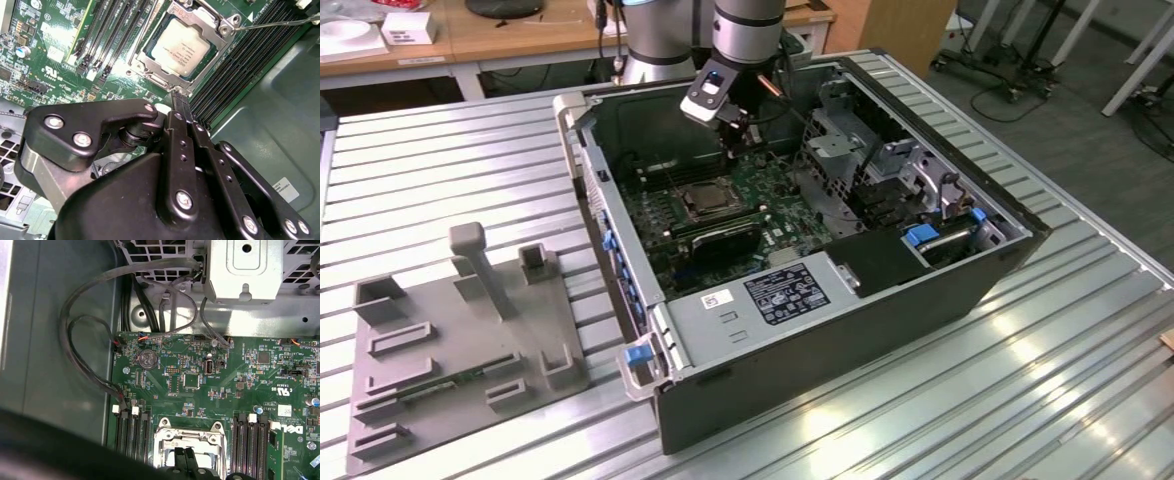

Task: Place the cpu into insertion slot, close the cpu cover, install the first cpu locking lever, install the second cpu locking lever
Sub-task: 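Close the cpu cover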

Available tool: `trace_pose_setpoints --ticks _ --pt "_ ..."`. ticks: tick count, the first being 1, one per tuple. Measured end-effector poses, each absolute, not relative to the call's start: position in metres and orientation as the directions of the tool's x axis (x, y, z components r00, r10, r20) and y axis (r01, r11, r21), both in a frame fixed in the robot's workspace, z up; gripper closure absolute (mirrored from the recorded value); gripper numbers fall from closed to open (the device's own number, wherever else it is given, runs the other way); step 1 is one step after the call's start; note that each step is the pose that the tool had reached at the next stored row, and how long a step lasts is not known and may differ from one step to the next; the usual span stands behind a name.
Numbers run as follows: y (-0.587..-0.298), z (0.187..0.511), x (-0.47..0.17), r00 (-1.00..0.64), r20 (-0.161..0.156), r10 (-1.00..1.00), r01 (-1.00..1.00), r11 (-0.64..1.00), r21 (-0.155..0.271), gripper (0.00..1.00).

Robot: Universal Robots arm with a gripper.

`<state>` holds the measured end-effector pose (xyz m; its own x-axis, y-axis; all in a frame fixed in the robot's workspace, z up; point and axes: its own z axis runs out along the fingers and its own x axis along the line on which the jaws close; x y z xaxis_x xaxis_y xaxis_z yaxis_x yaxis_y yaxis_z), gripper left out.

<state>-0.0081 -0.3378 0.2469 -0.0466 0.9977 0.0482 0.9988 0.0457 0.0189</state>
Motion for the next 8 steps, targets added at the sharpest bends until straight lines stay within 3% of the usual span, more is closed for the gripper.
trace_pose_setpoints --ticks 8 --pt "-0.3378 0.2457 -0.0144 -0.047 0.048 0.998 0.999 0.046 0.019 0.89"
